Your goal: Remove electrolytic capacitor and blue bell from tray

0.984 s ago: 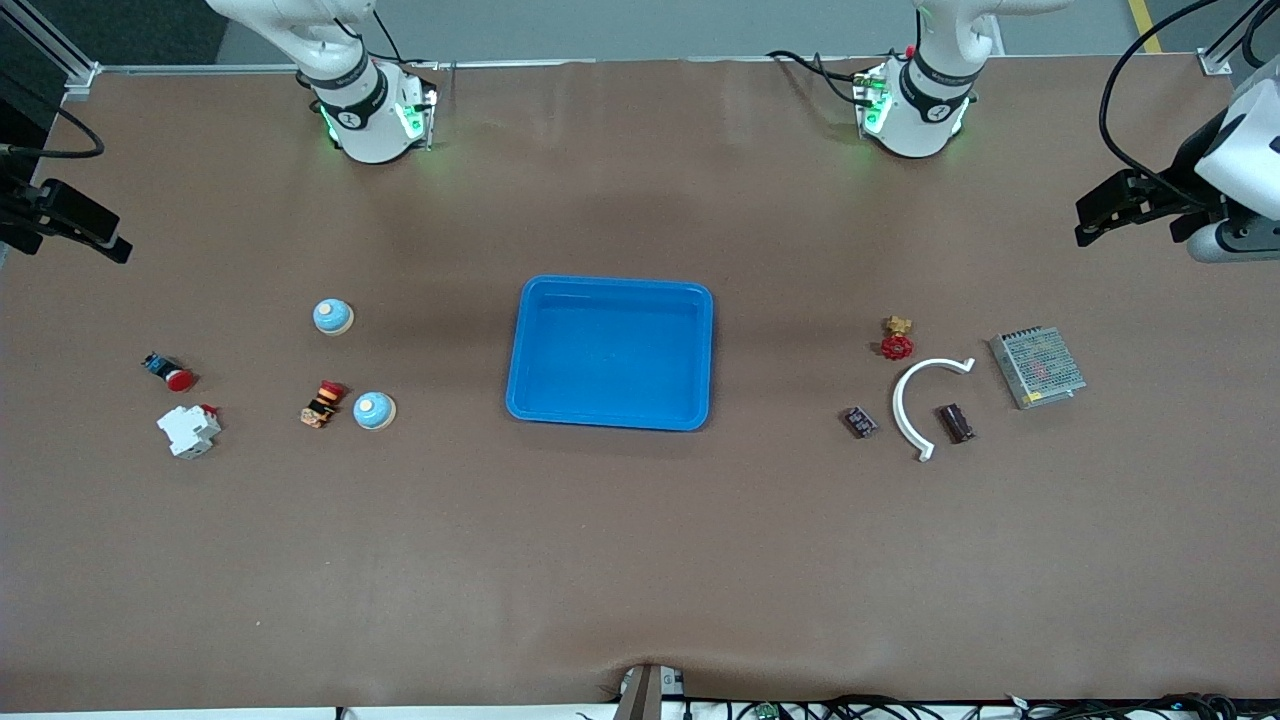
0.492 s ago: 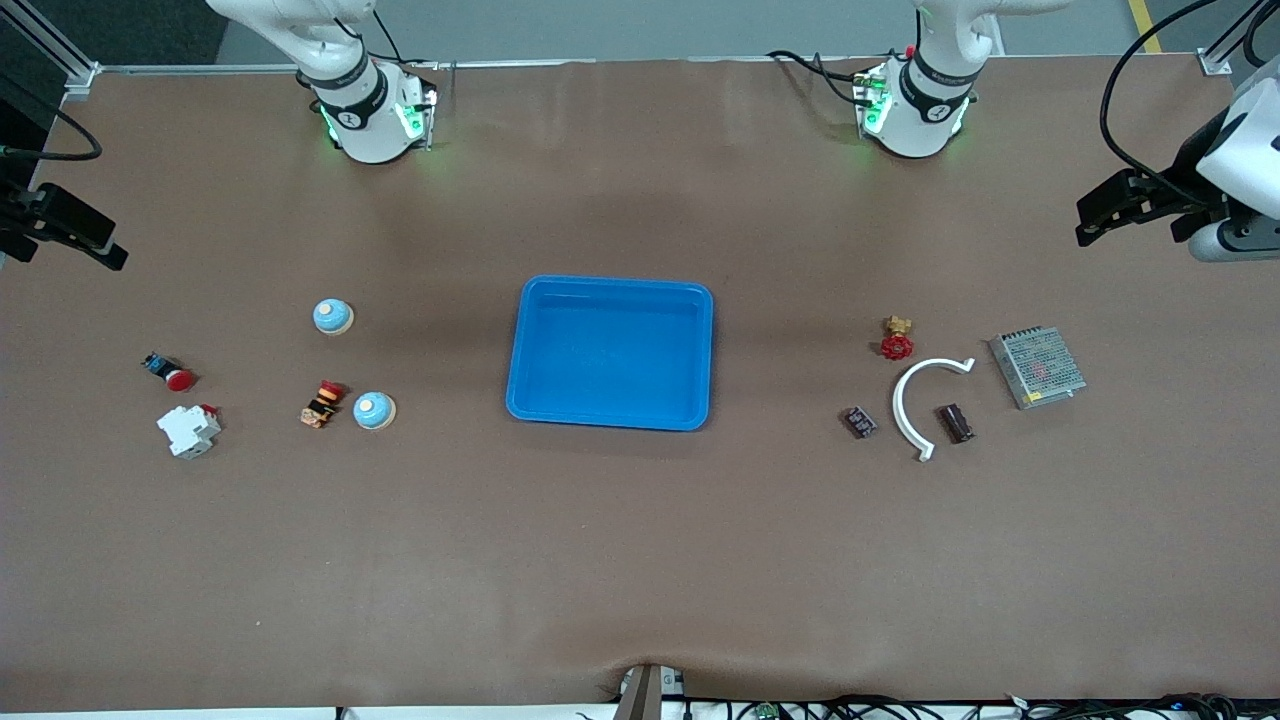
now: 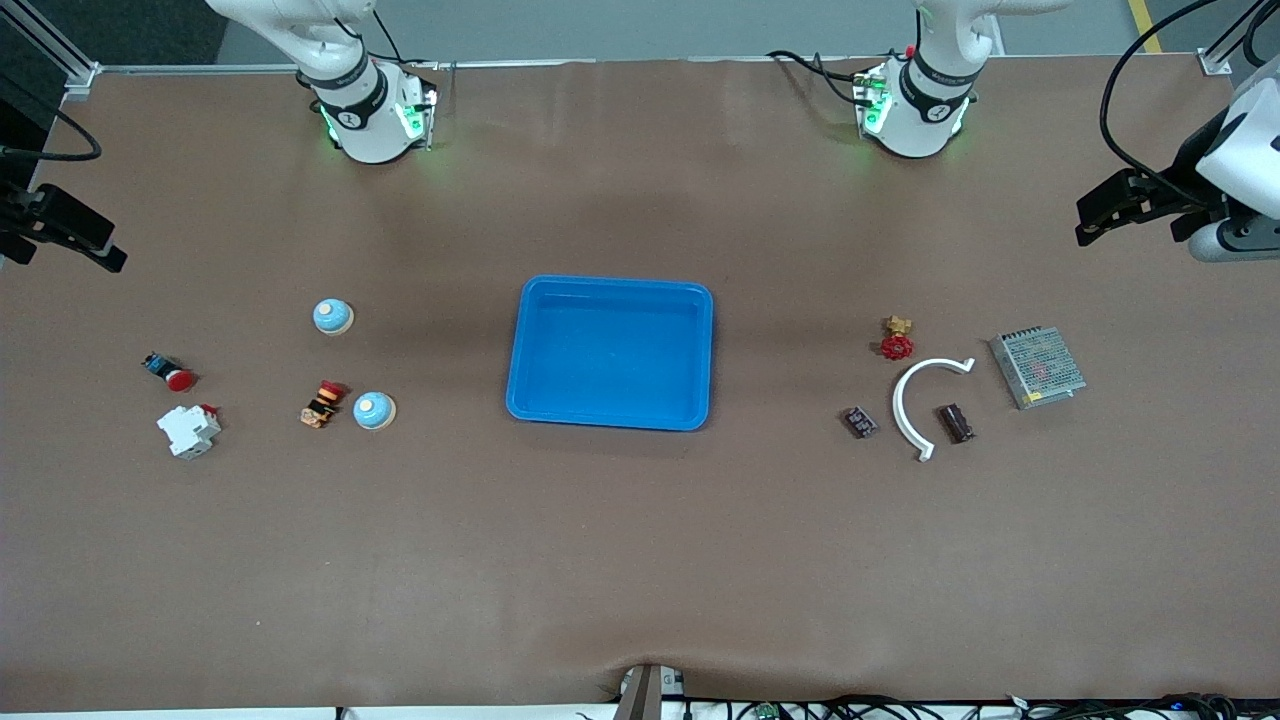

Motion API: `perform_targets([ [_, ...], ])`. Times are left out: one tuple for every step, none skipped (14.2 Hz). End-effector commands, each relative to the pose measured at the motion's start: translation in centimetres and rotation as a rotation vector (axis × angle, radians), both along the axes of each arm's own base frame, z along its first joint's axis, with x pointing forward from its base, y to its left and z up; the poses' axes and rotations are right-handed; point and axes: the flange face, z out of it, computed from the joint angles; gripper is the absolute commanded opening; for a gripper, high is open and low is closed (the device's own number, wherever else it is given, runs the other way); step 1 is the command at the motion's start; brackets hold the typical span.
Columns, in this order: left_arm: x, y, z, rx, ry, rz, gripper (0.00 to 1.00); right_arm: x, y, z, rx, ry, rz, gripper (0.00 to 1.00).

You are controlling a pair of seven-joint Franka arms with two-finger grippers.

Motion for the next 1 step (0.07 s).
perform_targets([
  [-0.03,-0.21,0.34,-0.015,0.004,-0.021,1.00,-0.37,0.13,0.53,0.010,-0.025,-0.012,1.00],
])
